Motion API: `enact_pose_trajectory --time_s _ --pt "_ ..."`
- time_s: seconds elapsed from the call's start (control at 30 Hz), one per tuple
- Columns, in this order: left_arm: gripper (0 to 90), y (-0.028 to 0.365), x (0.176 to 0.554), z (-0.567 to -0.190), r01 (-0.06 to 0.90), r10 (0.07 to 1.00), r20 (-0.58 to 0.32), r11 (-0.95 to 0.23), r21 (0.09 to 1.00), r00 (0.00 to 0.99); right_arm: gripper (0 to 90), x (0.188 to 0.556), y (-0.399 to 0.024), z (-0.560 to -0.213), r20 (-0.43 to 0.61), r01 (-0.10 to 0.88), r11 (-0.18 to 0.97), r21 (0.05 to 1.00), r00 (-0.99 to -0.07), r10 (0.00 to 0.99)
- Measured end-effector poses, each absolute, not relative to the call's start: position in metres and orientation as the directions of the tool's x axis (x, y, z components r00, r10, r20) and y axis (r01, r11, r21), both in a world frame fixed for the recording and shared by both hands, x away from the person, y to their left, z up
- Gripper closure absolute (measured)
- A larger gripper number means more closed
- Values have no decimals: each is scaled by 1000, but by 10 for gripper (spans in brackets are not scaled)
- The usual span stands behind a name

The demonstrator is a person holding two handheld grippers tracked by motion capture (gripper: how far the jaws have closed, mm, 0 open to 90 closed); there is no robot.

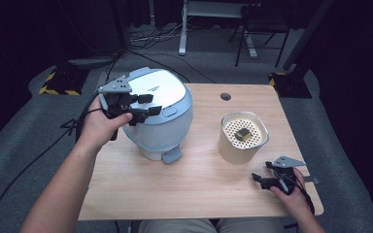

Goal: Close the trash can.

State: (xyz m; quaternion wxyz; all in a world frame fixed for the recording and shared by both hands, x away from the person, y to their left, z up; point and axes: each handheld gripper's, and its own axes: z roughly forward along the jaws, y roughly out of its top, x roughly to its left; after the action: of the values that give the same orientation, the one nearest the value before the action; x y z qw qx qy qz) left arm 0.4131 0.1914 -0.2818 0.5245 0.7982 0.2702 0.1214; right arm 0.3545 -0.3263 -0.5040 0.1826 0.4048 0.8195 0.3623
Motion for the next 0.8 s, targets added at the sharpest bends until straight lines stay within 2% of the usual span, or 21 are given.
enact_pose_trajectory --time_s 0.2,0.27,0.4,0.5,0.63,0.8 --pt "492 185 415 -282 278 577 -44 -324 904 815 202 355 -326 -504 -6 531 410 742 -606 796" --pt "517 183 415 -283 248 596 11 -351 903 803 203 355 -326 -504 -8 530 412 742 -607 795" --pt "505 175 412 -284 197 610 111 -414 889 784 203 354 -326 -504 -8 529 414 741 -609 793" --pt "504 175 413 -282 210 613 102 -415 885 783 203 354 -326 -504 -8 527 414 742 -611 792" --pt "507 179 418 -282 258 620 18 -353 899 785 203 354 -326 -504 -8 528 415 741 -611 791" --pt "533 182 425 -283 274 644 4 -332 903 765 202 354 -326 -504 -8 527 416 741 -612 791"
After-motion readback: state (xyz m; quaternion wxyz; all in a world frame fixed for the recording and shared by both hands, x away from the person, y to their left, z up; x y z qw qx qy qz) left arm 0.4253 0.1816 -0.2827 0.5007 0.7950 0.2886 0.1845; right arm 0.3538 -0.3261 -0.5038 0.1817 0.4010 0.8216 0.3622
